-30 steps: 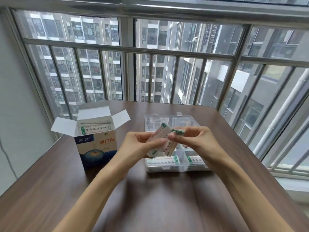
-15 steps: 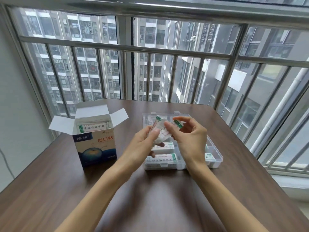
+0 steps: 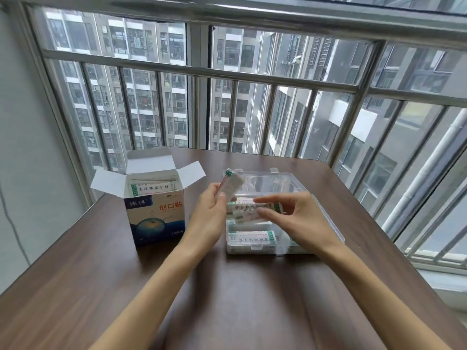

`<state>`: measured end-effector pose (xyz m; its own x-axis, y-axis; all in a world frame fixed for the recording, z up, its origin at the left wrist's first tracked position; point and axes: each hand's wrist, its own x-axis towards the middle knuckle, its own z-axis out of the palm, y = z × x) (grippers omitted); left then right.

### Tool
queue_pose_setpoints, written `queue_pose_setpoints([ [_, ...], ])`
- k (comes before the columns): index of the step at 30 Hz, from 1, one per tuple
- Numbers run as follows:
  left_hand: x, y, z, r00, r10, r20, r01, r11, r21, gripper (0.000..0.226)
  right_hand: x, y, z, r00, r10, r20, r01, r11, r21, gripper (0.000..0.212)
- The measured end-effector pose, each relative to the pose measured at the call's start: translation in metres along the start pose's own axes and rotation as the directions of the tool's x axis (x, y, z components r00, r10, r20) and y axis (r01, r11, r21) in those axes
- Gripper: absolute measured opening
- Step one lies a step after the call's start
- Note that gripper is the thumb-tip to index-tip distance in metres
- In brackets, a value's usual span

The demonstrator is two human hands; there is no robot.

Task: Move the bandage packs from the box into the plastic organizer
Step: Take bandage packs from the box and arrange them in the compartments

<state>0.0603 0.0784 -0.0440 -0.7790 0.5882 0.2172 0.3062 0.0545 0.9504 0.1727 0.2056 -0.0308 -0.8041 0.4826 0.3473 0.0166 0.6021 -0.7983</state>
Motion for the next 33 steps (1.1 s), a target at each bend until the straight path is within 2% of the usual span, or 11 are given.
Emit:
queue_pose_setpoints([
  [4,0.003,0.001,-0.004,0.999,-0.034,-0.042,0.031,0.997,-0.066,0.026,-0.008,0.005,-0.001,0.994,0.007,0.107,0.004,0.995,-0.098,0.017],
  [11,0.005,0.003,-0.006,0.998,-0.058,-0.029,0.054,0.992,-0.117,0.017,-0.004,0.006,-0.005,0.959,0.024,0.282,0.059,0.957,-0.283,0.012],
  [14,0.004,0.004,-0.006,0.998,-0.060,-0.014,0.058,0.992,-0.110,0.017,-0.001,0.003,-0.005,0.957,0.007,0.291,0.092,0.942,-0.322,0.006],
  [17,0.003,0.004,-0.006,0.997,-0.071,0.016,0.073,0.992,-0.102,0.019,0.000,0.001,0.000,0.962,-0.020,0.273,0.129,0.914,-0.386,0.012],
  [20,0.004,0.007,-0.005,0.983,-0.166,0.074,0.176,0.972,-0.156,0.020,0.002,-0.003,0.003,0.969,0.015,0.248,0.088,0.913,-0.399,0.016],
  [23,0.005,0.012,-0.004,0.952,-0.278,0.127,0.304,0.911,-0.280,0.030,0.005,-0.005,0.004,0.975,0.051,0.218,0.047,0.905,-0.423,0.023],
  [25,0.003,0.013,-0.005,0.948,-0.279,0.155,0.314,0.902,-0.298,0.031,0.008,-0.008,0.002,0.983,0.087,0.164,-0.029,0.943,-0.330,0.026],
  [27,0.000,0.011,-0.006,0.959,-0.204,0.197,0.246,0.944,-0.220,0.027,0.011,-0.013,-0.001,0.979,0.183,0.087,-0.173,0.979,-0.107,0.032],
  [29,-0.004,0.009,-0.006,0.964,-0.126,0.233,0.166,0.973,-0.162,0.019,0.013,-0.017,-0.002,0.951,0.292,0.099,-0.300,0.951,0.071,0.038],
  [31,-0.007,0.008,-0.005,0.966,-0.090,0.243,0.132,0.977,-0.164,0.014,0.012,-0.016,0.002,0.940,0.324,0.109,-0.338,0.928,0.155,0.031],
  [33,-0.008,0.008,-0.003,0.965,-0.079,0.250,0.130,0.972,-0.194,0.015,0.010,-0.012,0.005,0.942,0.331,0.056,-0.335,0.917,0.217,0.019],
])
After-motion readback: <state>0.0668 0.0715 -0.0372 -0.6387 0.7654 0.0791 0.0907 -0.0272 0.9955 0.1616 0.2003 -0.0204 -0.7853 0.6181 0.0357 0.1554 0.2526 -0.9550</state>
